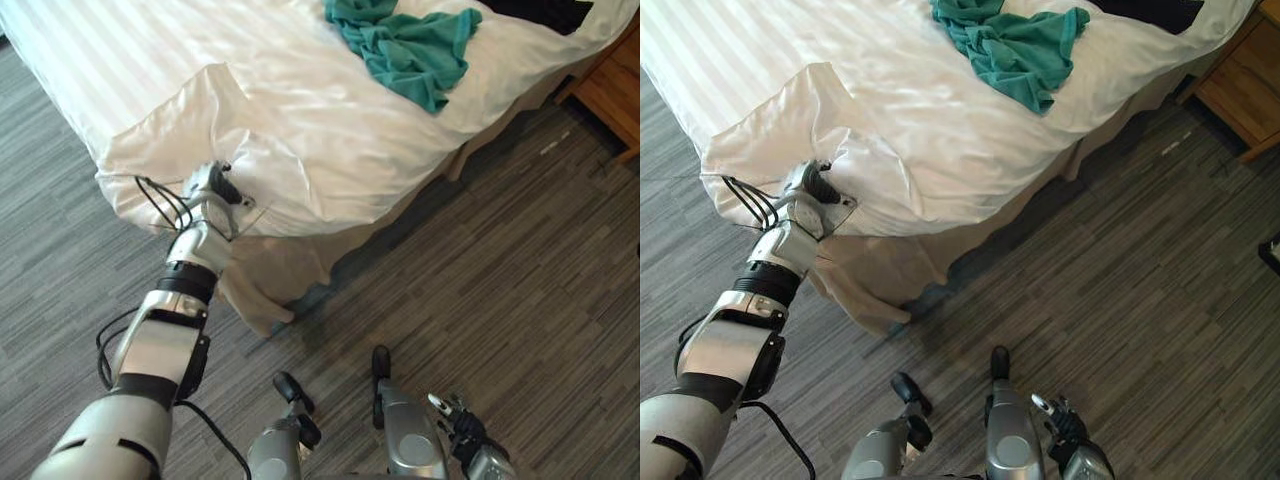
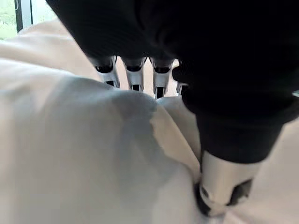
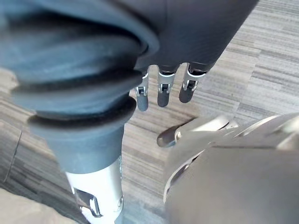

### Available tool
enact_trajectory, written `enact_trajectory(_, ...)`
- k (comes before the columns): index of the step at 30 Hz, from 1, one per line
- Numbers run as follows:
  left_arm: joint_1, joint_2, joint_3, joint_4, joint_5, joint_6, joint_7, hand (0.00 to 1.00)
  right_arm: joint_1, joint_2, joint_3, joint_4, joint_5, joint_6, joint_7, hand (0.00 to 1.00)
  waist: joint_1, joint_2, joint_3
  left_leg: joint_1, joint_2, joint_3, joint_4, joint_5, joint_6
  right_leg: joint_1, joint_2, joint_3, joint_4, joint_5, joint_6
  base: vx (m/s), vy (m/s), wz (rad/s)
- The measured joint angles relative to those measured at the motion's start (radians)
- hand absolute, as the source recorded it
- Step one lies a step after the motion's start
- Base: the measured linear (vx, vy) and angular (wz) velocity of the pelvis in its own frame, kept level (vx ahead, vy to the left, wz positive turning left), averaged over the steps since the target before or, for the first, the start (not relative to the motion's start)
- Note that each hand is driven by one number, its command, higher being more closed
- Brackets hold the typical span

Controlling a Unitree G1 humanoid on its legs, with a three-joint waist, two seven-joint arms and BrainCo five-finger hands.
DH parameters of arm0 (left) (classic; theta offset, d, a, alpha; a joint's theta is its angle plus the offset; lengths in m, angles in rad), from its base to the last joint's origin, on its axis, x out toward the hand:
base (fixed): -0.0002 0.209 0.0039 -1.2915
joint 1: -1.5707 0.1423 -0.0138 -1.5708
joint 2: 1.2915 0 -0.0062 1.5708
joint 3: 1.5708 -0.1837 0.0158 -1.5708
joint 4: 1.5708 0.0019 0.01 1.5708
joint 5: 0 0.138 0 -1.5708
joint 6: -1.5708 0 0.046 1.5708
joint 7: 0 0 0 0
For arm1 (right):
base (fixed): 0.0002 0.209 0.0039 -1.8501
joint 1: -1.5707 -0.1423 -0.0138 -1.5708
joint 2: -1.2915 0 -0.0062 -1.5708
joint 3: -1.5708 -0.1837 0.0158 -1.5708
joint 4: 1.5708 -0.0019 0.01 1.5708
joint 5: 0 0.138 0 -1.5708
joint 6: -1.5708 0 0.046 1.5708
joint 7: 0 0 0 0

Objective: Tidy the bed and pick cloth on bed and put in laundry

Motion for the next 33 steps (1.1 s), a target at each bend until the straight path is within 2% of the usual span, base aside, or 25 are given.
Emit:
enact_trajectory(3,0.002,0.006,-0.005,0.02,-0.007,-0.057,-0.032,1.0,-0.003,-0.001,0.008,-0.002,-0.02,-0.006,0.014,0.0,0.001,0.0,0.0,0.0,-0.003,0.009,0.0,0.0,0.0,0.001,-0.005,-0.004,0.0,0.0,0.0,0.01,0.004,0.01)
enact_trajectory(5,0.024,0.016,-0.006,0.027,-0.031,-0.123,-0.093,1.0,-0.001,-0.003,0.006,0.003,-0.041,-0.02,0.016,0.0,0.001,0.002,0.001,0.013,-0.009,0.028,0.0,0.0,0.0,0.017,-0.014,-0.01,0.001,-0.003,0.004,0.02,0.021,0.06)
enact_trajectory(8,0.084,0.023,-0.035,0.021,-0.067,-0.191,-0.162,1.0,0.007,-0.006,0.006,0.005,-0.09,-0.021,0.016,0.0,0.001,0.004,0.001,0.05,-0.017,0.028,0.001,-0.001,0.001,0.064,-0.028,-0.032,0.013,-0.025,0.015,0.03,0.029,0.25)
enact_trajectory(10,0.195,0.022,-0.049,-0.039,-0.114,-0.248,-0.24,1.0,0.013,-0.008,-0.002,0.014,-0.142,-0.016,0.014,0.0,0.011,0.013,-0.004,0.089,-0.019,0.02,0.001,-0.012,0.016,0.109,-0.038,-0.062,0.039,-0.058,0.019,0.04,0.02,0.36)
enact_trajectory(11,0.229,0.021,-0.052,-0.062,-0.13,-0.254,-0.267,1.0,0.018,-0.007,-0.007,0.014,-0.148,-0.015,0.014,0.0,0.017,0.015,-0.005,0.097,-0.021,0.013,0.001,-0.011,0.016,0.122,-0.041,-0.07,0.039,-0.063,0.021,0.05,-0.001,0.37)
enact_trajectory(13,0.4,0.018,-0.053,-0.136,-0.184,-0.268,-0.354,1.0,0.044,-0.008,-0.041,0.014,-0.174,-0.012,0.013,0.0,0.034,0.036,-0.035,0.117,-0.023,-0.023,-0.002,-0.013,0.014,0.169,-0.047,-0.113,0.036,-0.08,0.026,0.08,-0.007,0.47)
enact_trajectory(14,0.441,0.012,-0.049,-0.141,-0.195,-0.268,-0.365,1.0,0.053,-0.009,-0.043,0.014,-0.176,-0.012,0.012,0.0,0.042,0.041,-0.047,0.121,-0.023,-0.03,-0.002,-0.014,0.013,0.178,-0.047,-0.122,0.033,-0.084,0.028,0.1,-0.013,0.34)
enact_trajectory(15,0.52,-0.009,-0.022,-0.157,-0.215,-0.267,-0.38,0.0,0.065,-0.009,-0.045,0.015,-0.179,-0.004,0.012,0.0,0.056,0.044,-0.067,0.133,-0.021,-0.035,-0.002,-0.018,0.007,0.197,-0.046,-0.13,0.03,-0.091,0.029,0.08,-0.016,0.21)
enact_trajectory(17,0.634,-0.049,0.043,-0.176,-0.238,-0.267,-0.405,0.0,0.073,-0.009,-0.044,0.038,-0.199,0.008,0.01,0.0,0.067,0.049,-0.117,0.167,-0.017,-0.059,-0.004,-0.025,-0.003,0.259,-0.038,-0.16,0.001,-0.097,0.031,0.11,-0.034,0.24)
enact_trajectory(20,0.715,-0.094,0.119,-0.171,-0.24,-0.256,-0.411,0.0,0.076,-0.009,-0.04,0.06,-0.208,0.026,0.007,0.0,0.075,0.049,-0.17,0.208,-0.01,-0.074,-0.012,-0.03,-0.01,0.311,-0.024,-0.18,-0.029,-0.097,0.031,0.1,-0.053,0.03)
enact_trajectory(24,0.82,-0.173,0.31,-0.053,-0.308,-0.176,-0.353,0.0,0.076,-0.014,-0.053,0.109,-0.209,0.051,-0.004,0.0,0.08,0.053,-0.219,0.225,-0.001,-0.098,-0.014,-0.035,-0.017,0.352,-0.007,-0.21,-0.059,-0.097,0.031,0.07,-0.056,0.12)
enact_trajectory(25,0.884,-0.197,0.375,0.031,-0.319,-0.131,-0.325,0.0,0.076,-0.01,-0.069,0.13,-0.208,0.054,-0.006,0.0,0.084,0.051,-0.223,0.235,0.002,-0.103,-0.014,-0.035,-0.018,0.369,-0.004,-0.227,-0.066,-0.097,0.031,0.04,-0.037,0.14)
enact_trajectory(26,0.93,-0.213,0.413,0.077,-0.322,-0.105,-0.302,0.0,0.079,-0.007,-0.079,0.133,-0.207,0.063,-0.008,0.0,0.087,0.049,-0.224,0.242,0.003,-0.106,-0.014,-0.037,-0.019,0.38,-0.001,-0.236,-0.072,-0.097,0.031,0.03,-0.036,0.11)
enact_trajectory(28,1.011,-0.238,0.467,0.13,-0.327,-0.069,-0.264,0.0,0.083,-0.004,-0.088,0.14,-0.205,0.076,-0.01,0.0,0.106,0.043,-0.229,0.245,0.006,-0.107,-0.015,-0.038,-0.021,0.38,0.002,-0.24,-0.074,-0.097,0.031,0.0,-0.034,0.1)
enact_trajectory(29,1.08,-0.266,0.529,0.158,-0.342,-0.046,-0.238,0.0,0.084,0.004,-0.117,0.154,-0.188,0.087,-0.022,0.0,0.122,0.035,-0.234,0.244,0.007,-0.113,-0.015,-0.038,-0.021,0.391,0.003,-0.258,-0.084,-0.097,0.031,-0.02,-0.038,0.22)
enact_trajectory(33,1.179,-0.338,0.656,0.183,-0.4,-0.018,-0.201,0.0,0.086,0.022,-0.161,0.164,-0.143,0.093,-0.058,0.0,0.159,0.031,-0.259,0.246,-0.001,-0.137,-0.021,-0.037,-0.022,0.418,0.002,-0.287,-0.105,-0.097,0.031,-0.05,-0.021,0.24)
